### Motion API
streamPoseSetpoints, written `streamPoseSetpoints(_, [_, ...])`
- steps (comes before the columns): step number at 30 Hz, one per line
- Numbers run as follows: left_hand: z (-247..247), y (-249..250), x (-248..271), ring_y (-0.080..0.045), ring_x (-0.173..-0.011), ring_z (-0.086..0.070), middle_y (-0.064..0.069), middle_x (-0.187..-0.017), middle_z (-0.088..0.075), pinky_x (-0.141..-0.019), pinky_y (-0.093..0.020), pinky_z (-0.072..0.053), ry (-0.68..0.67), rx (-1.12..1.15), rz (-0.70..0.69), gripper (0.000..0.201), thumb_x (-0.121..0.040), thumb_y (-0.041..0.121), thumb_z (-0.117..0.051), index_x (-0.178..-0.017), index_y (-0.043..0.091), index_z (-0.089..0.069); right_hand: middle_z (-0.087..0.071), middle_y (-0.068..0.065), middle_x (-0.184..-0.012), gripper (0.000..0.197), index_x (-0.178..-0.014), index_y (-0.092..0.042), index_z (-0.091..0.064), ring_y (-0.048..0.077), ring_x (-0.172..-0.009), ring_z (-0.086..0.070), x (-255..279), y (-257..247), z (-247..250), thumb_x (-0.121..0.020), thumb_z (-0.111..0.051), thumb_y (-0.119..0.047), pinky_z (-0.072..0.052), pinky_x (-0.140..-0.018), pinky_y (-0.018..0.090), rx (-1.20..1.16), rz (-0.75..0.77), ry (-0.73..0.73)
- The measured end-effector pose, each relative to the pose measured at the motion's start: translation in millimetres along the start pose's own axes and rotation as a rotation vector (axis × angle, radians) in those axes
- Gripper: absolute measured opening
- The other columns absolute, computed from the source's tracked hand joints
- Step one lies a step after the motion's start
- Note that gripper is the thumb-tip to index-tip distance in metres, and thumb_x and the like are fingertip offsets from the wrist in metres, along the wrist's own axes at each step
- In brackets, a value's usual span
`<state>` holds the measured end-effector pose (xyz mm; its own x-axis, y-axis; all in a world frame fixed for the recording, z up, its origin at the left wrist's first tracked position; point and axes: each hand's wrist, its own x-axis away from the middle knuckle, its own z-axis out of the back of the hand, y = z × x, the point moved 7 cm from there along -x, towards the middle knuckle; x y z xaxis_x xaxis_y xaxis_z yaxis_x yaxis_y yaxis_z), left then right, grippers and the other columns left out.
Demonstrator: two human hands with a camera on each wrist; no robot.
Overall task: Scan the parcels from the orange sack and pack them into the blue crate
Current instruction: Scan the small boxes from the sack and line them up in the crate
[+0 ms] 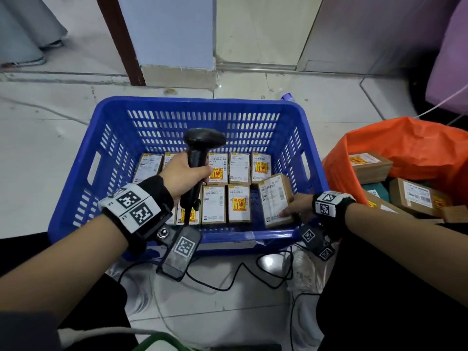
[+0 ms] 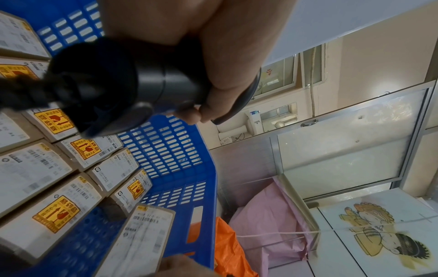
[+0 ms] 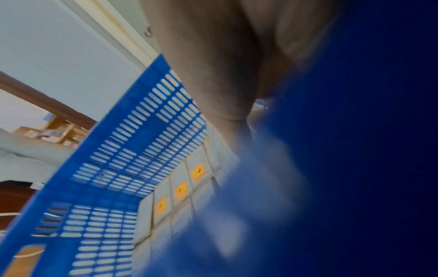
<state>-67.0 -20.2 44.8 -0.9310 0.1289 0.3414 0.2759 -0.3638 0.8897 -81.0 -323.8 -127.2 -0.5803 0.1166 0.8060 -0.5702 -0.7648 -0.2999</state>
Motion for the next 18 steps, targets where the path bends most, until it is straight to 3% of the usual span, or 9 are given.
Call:
streamPoseSetpoints(1, [-0.8,-0.2,-1.0,-0.019,-0.068,-0.051,-0.005,-0.069,-0.054,-0.072,-0.032,-0.045,-0.003,0.006,0.004,0.009,-0.088,0.006,-0.061,-0.083,0.010,-0.055,-0.059,0.008,-0.127,0.046,-0.129,-0.004,-0.056,0.029,-0.117,-0.058,-2.0,-7.1,2.4,-0.087,-0.071,-0.008,-0.051,-0.093,0.034,-0.031,0.005,-0.020])
streamPoseSetpoints(3, [-3.4,0.5,-3.4,-0.019,-0.069,-0.052,-0.005,-0.070,-0.054,-0.072,-0.032,-0.046,-0.004,0.021,0.011,0.008,-0.088,0.006,-0.061,-0.084,0.009,-0.056,-0.060,0.012,-0.130,0.051,-0.132,-0.003,-0.054,0.032,-0.119,-0.058,-12.8,-18.5,8.1,-0.086,-0.072,-0.010,-0.048,-0.101,0.043,-0.048,-0.032,-0.050])
streamPoseSetpoints(5, [-7.6,0.8,-6.5,-0.019,-0.069,-0.053,-0.005,-0.070,-0.054,-0.073,-0.033,-0.047,-0.005,0.036,0.027,0.008,-0.087,0.005,-0.062,-0.085,0.010,-0.056,-0.066,0.016,-0.120,0.047,-0.126,-0.003,-0.058,0.034,-0.108,-0.063,-32.2,-21.4,10.6,-0.083,-0.075,-0.016,-0.052,-0.095,0.048,-0.038,-0.077,-0.080])
streamPoseSetpoints(8, [-14.2,1.2,-11.9,-0.017,-0.068,-0.052,-0.004,-0.071,-0.053,-0.072,-0.032,-0.047,-0.020,0.056,0.038,0.009,-0.087,0.004,-0.062,-0.087,0.009,-0.055,-0.072,0.014,-0.101,0.054,-0.114,-0.005,-0.065,0.031,-0.087,-0.068,-68.6,-18.2,8.7,-0.069,-0.086,-0.028,-0.058,-0.080,0.043,0.059,-0.093,-0.080])
streamPoseSetpoints(9, [-16.3,1.5,-14.2,-0.017,-0.068,-0.052,-0.004,-0.071,-0.053,-0.073,-0.034,-0.046,-0.030,0.057,0.036,0.009,-0.087,0.004,-0.062,-0.086,0.009,-0.055,-0.072,0.013,-0.102,0.061,-0.117,-0.005,-0.066,0.031,-0.091,-0.068,-71.8,-20.7,5.4,-0.065,-0.087,-0.031,-0.058,-0.083,0.043,0.093,-0.081,-0.082])
streamPoseSetpoints(11, [-18.7,1.8,-18.4,-0.017,-0.068,-0.051,-0.004,-0.069,-0.053,-0.073,-0.034,-0.045,-0.047,0.052,0.029,0.009,-0.087,0.004,-0.062,-0.083,0.008,-0.055,-0.064,0.017,-0.120,0.059,-0.127,0.001,-0.059,0.037,-0.113,-0.060,-68.5,-30.4,-3.2,-0.078,-0.078,-0.024,-0.050,-0.096,0.041,0.240,-0.036,-0.088])
streamPoseSetpoints(13, [-18.6,1.6,-22.1,-0.014,-0.064,-0.050,-0.001,-0.065,-0.053,-0.070,-0.030,-0.044,-0.045,0.052,0.023,0.010,-0.088,0.005,-0.061,-0.081,0.009,-0.055,-0.054,0.019,-0.133,0.056,-0.134,0.003,-0.050,0.040,-0.125,-0.050,-81.9,-26.2,-10.0,-0.085,-0.070,-0.017,-0.042,-0.099,0.041,0.312,-0.030,-0.045])
streamPoseSetpoints(16, [-16.9,-1.7,-27.7,-0.013,-0.066,-0.052,0.000,-0.065,-0.055,-0.071,-0.029,-0.044,-0.040,0.068,0.038,0.008,-0.088,0.006,-0.061,-0.083,0.009,-0.056,-0.054,0.009,-0.140,0.054,-0.134,-0.011,-0.057,0.034,-0.125,-0.052,-98.0,-9.7,-23.3,-0.084,-0.071,-0.027,-0.043,-0.106,0.044,0.448,-0.081,-0.081])
streamPoseSetpoints(18, [-17.1,-5.3,-30.5,-0.013,-0.066,-0.053,0.000,-0.067,-0.056,-0.073,-0.029,-0.045,-0.048,0.085,0.064,0.006,-0.088,0.007,-0.062,-0.085,0.010,-0.057,-0.053,0.001,-0.142,0.042,-0.132,-0.021,-0.060,0.027,-0.125,-0.054,-113.3,-1.2,-31.7,-0.090,-0.063,-0.020,-0.044,-0.107,0.039,0.480,-0.047,-0.096])
